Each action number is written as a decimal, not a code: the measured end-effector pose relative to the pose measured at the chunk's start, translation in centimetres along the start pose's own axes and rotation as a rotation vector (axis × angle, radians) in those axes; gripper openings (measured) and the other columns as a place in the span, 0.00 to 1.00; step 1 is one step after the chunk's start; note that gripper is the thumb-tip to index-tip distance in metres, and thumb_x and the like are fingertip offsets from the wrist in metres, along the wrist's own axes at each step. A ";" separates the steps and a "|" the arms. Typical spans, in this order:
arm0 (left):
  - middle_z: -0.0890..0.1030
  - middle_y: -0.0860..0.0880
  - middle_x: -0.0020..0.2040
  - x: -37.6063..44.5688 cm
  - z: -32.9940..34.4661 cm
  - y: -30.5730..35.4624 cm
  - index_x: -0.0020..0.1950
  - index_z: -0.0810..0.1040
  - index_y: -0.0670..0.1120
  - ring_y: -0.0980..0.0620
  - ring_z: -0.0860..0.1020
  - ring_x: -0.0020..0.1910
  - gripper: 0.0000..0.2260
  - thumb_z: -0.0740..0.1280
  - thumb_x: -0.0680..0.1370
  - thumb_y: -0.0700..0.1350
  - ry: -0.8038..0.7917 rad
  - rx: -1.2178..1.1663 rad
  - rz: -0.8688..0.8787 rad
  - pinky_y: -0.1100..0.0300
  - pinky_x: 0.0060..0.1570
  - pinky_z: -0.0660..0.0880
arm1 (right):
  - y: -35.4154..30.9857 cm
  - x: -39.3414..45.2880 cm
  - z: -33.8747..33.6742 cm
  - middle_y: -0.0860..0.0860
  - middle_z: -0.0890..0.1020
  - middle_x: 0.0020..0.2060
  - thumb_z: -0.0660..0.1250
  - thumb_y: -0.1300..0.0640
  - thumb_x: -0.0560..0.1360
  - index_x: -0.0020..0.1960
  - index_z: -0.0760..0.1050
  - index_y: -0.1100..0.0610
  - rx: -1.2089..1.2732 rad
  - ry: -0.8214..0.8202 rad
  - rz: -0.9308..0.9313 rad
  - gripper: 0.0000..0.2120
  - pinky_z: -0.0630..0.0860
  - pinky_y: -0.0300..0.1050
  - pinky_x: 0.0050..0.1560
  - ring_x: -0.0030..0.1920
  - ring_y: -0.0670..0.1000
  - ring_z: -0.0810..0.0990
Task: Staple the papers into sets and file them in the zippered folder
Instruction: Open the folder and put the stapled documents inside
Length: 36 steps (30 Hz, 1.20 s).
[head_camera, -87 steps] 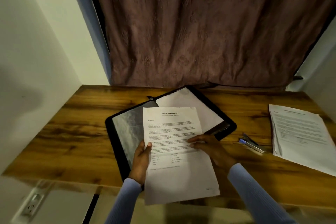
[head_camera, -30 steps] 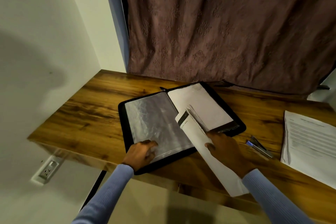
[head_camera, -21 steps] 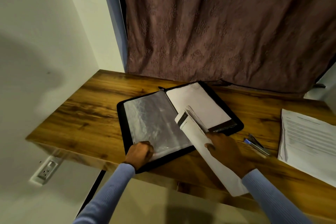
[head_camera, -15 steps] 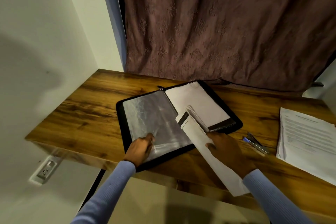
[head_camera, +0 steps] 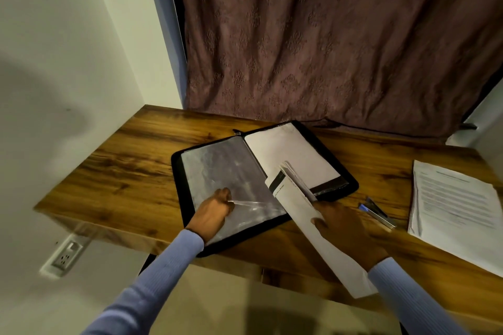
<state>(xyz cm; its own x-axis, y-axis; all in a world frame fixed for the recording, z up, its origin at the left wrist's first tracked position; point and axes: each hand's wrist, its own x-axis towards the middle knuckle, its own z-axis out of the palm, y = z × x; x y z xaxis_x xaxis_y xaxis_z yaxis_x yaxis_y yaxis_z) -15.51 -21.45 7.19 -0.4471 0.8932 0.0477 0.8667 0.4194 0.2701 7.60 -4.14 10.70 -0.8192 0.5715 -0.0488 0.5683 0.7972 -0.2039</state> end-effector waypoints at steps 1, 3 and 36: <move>0.75 0.42 0.54 0.0 0.2 0.3 0.52 0.75 0.40 0.43 0.75 0.44 0.10 0.61 0.73 0.33 -0.001 0.037 -0.004 0.56 0.42 0.72 | 0.2 0.0 0.2 0.56 0.77 0.59 0.59 0.52 0.79 0.67 0.69 0.59 0.009 0.019 -0.010 0.19 0.71 0.41 0.56 0.59 0.54 0.76; 0.73 0.39 0.61 -0.1 0.6 0.7 0.59 0.75 0.38 0.39 0.75 0.55 0.15 0.63 0.73 0.32 0.005 0.203 0.040 0.52 0.52 0.74 | 0.1 -0.4 0.3 0.58 0.81 0.53 0.64 0.55 0.77 0.63 0.73 0.61 -0.002 0.048 -0.038 0.17 0.74 0.45 0.51 0.53 0.57 0.80; 0.74 0.44 0.57 -1.0 -0.8 0.9 0.64 0.76 0.43 0.44 0.76 0.55 0.21 0.65 0.72 0.31 0.198 -0.063 0.078 0.62 0.50 0.73 | -9.1 -1.4 2.1 0.57 0.80 0.53 0.59 0.63 0.78 0.56 0.74 0.60 -0.340 -0.360 -0.108 0.09 0.74 0.45 0.51 0.53 0.55 0.80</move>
<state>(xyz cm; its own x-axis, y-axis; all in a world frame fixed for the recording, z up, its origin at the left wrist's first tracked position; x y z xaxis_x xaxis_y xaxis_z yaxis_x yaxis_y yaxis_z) -14.44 -22.12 8.11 -0.4195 0.8706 0.2570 0.8876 0.3341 0.3171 3.41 -12.60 10.59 -0.8154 0.4264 -0.3915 0.4226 0.9007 0.1009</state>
